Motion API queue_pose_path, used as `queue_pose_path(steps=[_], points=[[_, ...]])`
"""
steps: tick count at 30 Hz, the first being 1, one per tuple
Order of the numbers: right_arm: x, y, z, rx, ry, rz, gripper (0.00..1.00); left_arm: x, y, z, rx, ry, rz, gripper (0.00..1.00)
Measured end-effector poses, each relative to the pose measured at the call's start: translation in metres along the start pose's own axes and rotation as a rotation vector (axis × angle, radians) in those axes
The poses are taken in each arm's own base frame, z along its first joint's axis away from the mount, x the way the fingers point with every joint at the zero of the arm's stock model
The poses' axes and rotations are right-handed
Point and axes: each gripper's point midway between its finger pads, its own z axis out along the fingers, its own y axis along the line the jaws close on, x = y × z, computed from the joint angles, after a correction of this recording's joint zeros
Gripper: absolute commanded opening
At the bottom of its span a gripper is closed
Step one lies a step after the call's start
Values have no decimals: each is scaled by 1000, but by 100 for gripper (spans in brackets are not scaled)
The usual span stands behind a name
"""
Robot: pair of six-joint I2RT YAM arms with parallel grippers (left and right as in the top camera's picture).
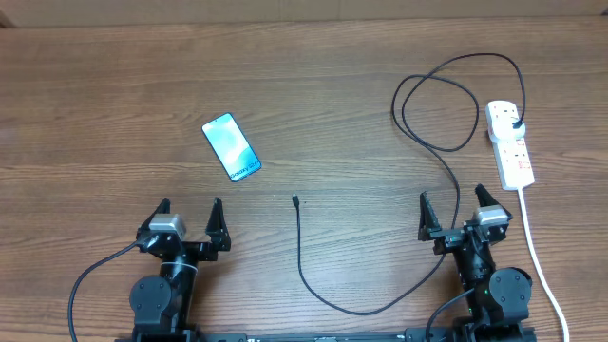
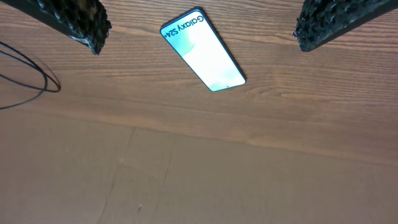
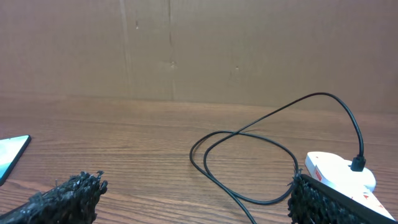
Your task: Plug charger to phone and switch on socket
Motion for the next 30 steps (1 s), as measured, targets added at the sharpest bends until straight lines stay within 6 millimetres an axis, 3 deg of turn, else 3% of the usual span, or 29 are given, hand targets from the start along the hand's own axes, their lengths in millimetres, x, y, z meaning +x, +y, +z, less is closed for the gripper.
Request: queue_pose_path(steps=[11,17,26,30], points=[[0,0,0,0,0,0,100,-1,-1,0,3,-4,0,99],[0,0,0,0,0,0,100,-11,-10,-4,45,0,1,100],[0,0,0,0,0,0,100,-115,-39,-52,57,20,-1,100],[0,0,0,0,0,0,100,-155,-48,-59,38,116,12,100]])
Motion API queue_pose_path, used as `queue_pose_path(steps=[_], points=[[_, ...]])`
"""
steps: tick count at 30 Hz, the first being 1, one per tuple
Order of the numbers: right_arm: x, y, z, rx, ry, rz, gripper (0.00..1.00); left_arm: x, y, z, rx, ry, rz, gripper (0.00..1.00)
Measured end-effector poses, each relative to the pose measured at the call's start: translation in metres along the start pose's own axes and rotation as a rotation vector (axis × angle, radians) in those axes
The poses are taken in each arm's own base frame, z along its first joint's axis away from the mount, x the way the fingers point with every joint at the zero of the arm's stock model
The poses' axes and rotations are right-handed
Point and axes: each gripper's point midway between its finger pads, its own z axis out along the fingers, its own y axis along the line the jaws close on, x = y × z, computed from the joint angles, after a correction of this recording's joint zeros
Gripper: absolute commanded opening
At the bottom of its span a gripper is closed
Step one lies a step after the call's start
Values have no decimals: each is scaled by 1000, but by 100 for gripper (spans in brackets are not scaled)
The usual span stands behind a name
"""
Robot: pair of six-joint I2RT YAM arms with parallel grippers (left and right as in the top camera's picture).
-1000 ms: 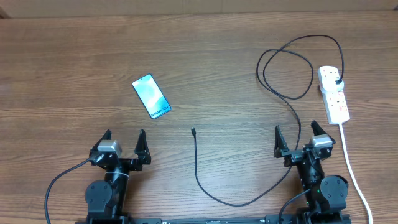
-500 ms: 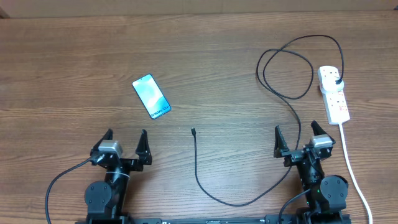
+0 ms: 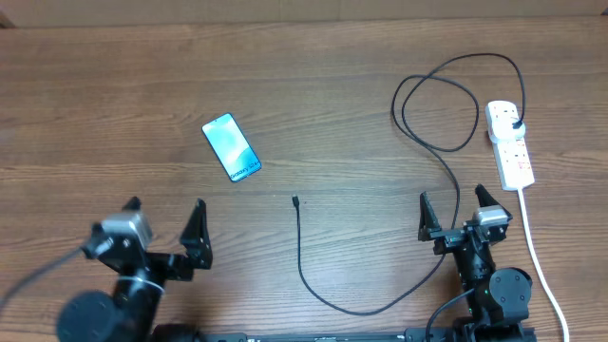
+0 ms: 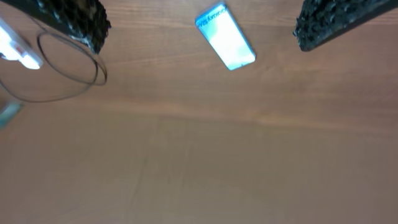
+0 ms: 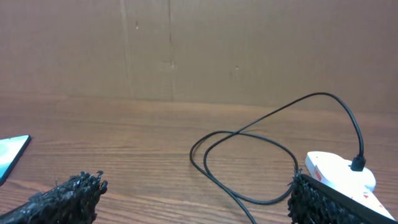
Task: Plug charger to phone and switch on socket
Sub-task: 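Move the left gripper forward over the Galaxy phone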
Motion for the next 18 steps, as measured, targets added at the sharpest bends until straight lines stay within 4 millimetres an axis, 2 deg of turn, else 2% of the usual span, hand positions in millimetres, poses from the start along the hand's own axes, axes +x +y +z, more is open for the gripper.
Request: queue_pose_path(steps=[3,8,12,14,18], points=[[0,0,0,0,2,0,100,-36,-7,2,-20,117,11,100],[0,0,0,0,1,0,100,-71,-11,16,-53,344,7,100],[0,0,0,0,1,0,100,-77,-9,39,-76,507,-7,100],[0,0,0,0,1,0,100,-75,-6,57,-83,568,-14,100],[0,0,0,0,0,0,100,-58,-4,97,-64,662,-48,100]])
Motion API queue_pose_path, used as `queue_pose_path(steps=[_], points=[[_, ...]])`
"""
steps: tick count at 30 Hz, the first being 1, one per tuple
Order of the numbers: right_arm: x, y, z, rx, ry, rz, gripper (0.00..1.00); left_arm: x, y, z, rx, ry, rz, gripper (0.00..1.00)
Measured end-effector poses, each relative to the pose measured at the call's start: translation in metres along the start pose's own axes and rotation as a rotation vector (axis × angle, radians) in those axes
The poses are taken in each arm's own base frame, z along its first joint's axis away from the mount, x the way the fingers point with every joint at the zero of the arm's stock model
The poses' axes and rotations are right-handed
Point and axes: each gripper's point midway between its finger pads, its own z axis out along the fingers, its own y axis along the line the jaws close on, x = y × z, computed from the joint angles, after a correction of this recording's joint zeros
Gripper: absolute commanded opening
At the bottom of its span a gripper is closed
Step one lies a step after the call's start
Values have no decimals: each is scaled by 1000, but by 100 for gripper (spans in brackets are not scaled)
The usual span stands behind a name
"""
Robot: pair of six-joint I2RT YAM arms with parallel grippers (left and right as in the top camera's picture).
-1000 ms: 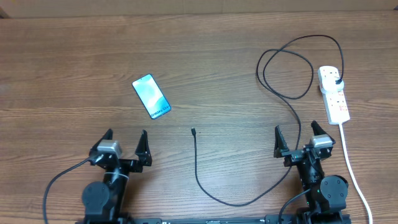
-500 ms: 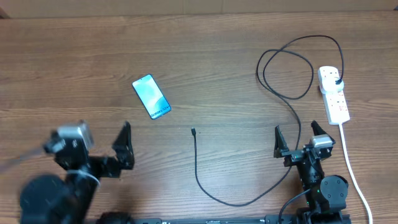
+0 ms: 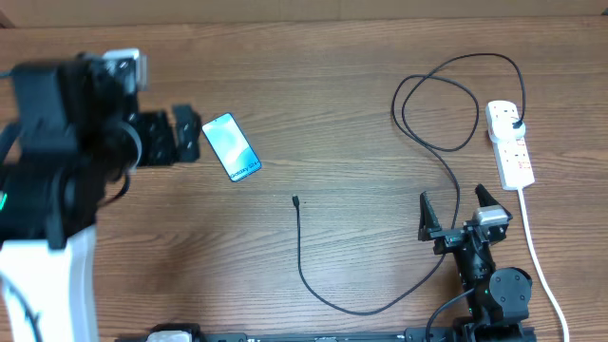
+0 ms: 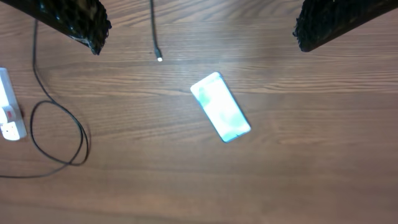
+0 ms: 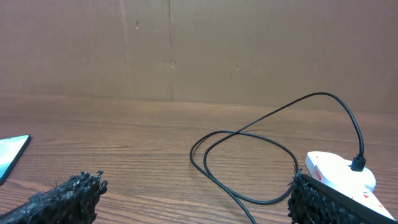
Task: Plug charger to phone and switch on socket
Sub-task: 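Move the left gripper forward over the Galaxy phone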
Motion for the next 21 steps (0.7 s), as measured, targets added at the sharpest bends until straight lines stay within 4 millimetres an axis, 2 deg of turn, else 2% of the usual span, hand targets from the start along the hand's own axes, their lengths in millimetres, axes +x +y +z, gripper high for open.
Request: queue_pose_path(steps=[5,7,10,12,13,14,15,21], points=[[0,0,0,0,0,0,100,-1,1,50,29,123,-59,100],[0,0,0,0,0,0,100,3,1,67,43,174,-79,95],[0,0,0,0,0,0,100,11,2,91,54,257,-114,79],[0,0,0,0,0,0,100,20,3,105,55,320,-137,60],[0,0,0,0,0,0,100,25,4,112,55,358,-148,42],[0,0,0,0,0,0,100,30,6,119,54,393,-156,11],[0,0,0,0,0,0,100,35,7,124,52,419,-162,4],[0,0,0,0,0,0,100,56,13,150,34,555,-196,4]])
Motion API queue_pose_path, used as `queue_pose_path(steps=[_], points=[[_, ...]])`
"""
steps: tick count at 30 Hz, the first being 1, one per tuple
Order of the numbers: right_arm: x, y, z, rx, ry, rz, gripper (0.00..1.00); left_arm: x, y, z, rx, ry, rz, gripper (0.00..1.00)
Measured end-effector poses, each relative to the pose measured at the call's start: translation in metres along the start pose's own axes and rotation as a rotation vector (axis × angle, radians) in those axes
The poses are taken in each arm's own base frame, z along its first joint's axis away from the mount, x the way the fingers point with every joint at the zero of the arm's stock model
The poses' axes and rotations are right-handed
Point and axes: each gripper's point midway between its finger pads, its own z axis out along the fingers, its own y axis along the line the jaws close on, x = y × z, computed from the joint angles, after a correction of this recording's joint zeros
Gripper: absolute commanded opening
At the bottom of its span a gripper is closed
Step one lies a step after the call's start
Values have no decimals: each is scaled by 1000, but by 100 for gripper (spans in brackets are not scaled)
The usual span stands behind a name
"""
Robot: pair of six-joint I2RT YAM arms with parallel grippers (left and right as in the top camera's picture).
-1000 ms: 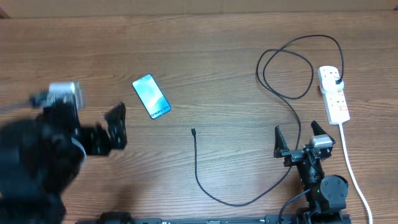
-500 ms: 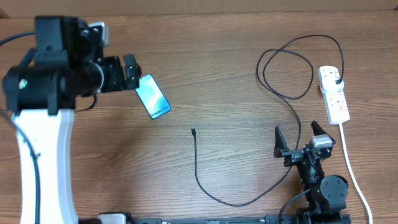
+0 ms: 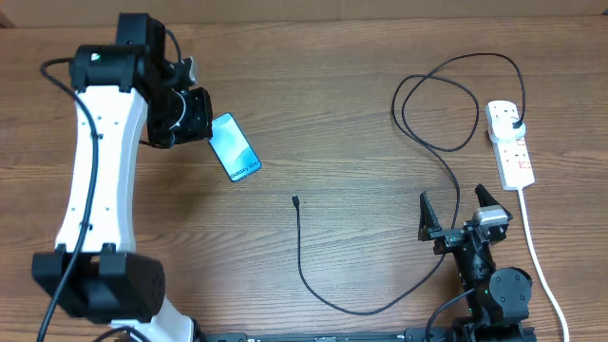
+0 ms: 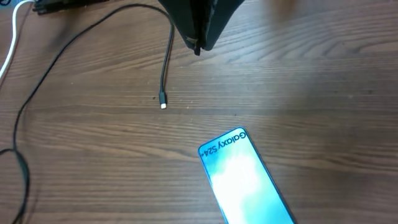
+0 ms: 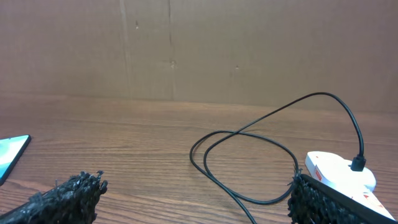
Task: Plug charger to phone and switch on socket
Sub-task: 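Move the left gripper forward over the Galaxy phone, then grasp the phone's top edge with the left gripper and lift it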
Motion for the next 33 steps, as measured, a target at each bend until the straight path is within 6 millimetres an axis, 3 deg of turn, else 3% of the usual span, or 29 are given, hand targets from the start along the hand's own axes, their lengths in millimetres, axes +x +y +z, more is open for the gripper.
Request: queue_pose_path(steps=[8,9,11,12,13,14,22,29,33], points=[[0,0,0,0,1,0,100,-6,8,23,-47,46,-81,5],[0,0,0,0,0,0,100,-8,9,27,-62,44,-96,12],[0,0,0,0,0,0,100,-12,9,33,-90,34,-114,50],[0,0,0,0,0,0,100,-14,8,38,-105,33,-119,75],[0,0,0,0,1,0,100,-15,8,41,-117,33,-118,92],[0,0,0,0,1,0,100,-16,6,46,-131,32,-116,100],[0,0,0,0,0,0,100,-21,0,96,-225,81,-79,100],[0,0,0,0,0,0,100,-22,13,146,-281,164,-103,100],[0,0,0,0,0,0,100,-28,18,160,-287,158,-111,100]])
